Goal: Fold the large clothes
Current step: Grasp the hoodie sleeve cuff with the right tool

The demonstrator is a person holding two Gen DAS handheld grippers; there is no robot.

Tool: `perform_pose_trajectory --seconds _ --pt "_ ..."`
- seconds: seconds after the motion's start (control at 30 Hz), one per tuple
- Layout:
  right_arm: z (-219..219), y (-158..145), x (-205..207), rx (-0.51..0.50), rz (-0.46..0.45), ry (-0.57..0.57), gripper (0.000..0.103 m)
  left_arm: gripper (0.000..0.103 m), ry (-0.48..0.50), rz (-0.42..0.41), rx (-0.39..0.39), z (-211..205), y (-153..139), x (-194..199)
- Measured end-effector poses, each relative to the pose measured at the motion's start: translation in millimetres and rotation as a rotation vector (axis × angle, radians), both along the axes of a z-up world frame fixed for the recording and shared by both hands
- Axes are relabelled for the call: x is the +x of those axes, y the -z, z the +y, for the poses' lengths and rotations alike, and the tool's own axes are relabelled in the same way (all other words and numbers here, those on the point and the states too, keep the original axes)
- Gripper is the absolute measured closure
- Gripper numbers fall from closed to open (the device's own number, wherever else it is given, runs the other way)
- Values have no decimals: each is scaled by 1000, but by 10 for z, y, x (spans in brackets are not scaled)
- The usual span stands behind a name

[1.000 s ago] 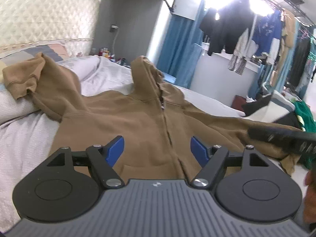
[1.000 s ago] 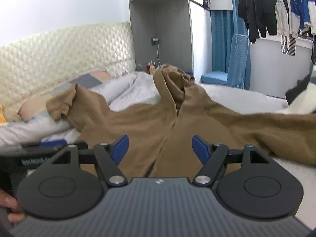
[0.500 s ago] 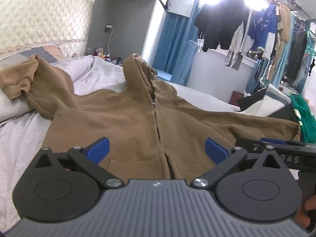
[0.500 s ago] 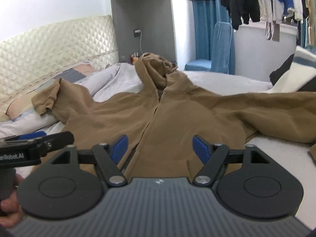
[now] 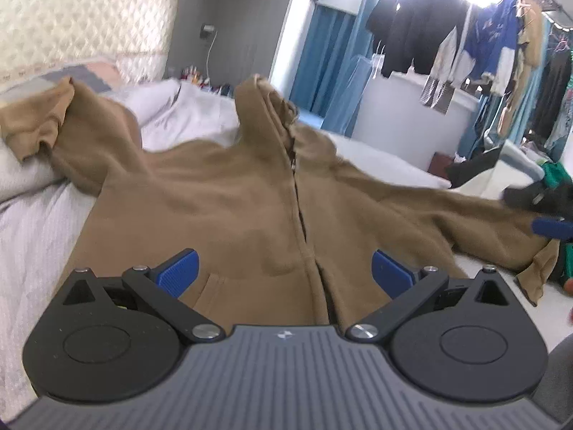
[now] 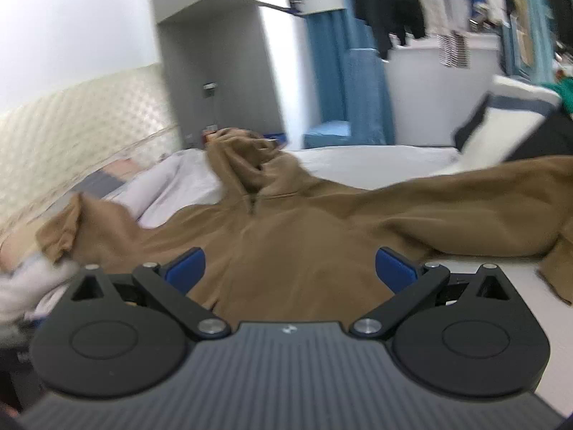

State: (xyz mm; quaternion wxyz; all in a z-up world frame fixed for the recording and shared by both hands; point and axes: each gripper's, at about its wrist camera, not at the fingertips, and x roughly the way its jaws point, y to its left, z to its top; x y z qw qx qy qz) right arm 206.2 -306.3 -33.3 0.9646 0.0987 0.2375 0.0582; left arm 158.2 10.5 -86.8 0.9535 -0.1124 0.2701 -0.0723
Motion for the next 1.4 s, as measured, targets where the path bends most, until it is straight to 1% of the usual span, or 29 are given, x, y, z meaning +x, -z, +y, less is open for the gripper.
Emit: perform_pose_trajectory --seconds 0.1,0.27,0.4,0.5,0.6,0.67,0.7,0.77,0.8,0.83,0.87,0.9,1.0,1.07,1.1,1.23,1.3,1.4 --pt "-311 -93 77 105 17 35 0 0 5 25 -18 3 51 52" --pt "-736 -215 133 151 -4 129 0 0 -6 50 -3 -27 132 139" --pt "-1273 -162 167 215 0 233 0 0 -13 74 -18 -23 198 202" --pt "-1698 37 196 226 27 336 0 0 -19 83 -42 -18 243 248" --pt "-2153 389 222 301 86 411 0 0 -27 94 -64 -23 281 302" --pt "-2385 644 229 331 115 460 0 0 -29 99 -74 -38 309 344" --pt "-2475 774 236 345 130 483 0 0 -32 102 -76 -49 317 363" --pt "-2620 1010 272 391 137 493 0 0 -37 109 -74 -80 342 410" --pt "-2695 1118 296 412 151 497 2 0 -39 113 -71 -98 354 419" --pt "-2747 1232 317 412 169 530 6 0 -42 121 -65 -121 368 442" --pt "-2767 1287 293 399 169 564 6 0 -44 127 -61 -142 380 461" --pt "-2783 1341 263 376 152 598 6 0 -45 132 -56 -163 394 474" --pt "-2793 1419 200 301 88 645 6 0 -51 140 -38 -240 429 515" --pt "-2787 1413 209 245 33 638 6 0 -65 141 -18 -279 447 545" --pt "-2779 1388 237 202 1 616 6 0 -69 141 -9 -297 455 566" --pt "-2606 1218 394 -23 -115 540 5 0 -78 150 -1 -337 486 639" --pt "-2640 1178 519 -75 -124 541 5 0 -82 155 4 -356 500 672" --pt "-2780 1130 654 -88 -141 597 5 0 -85 159 11 -371 511 683"
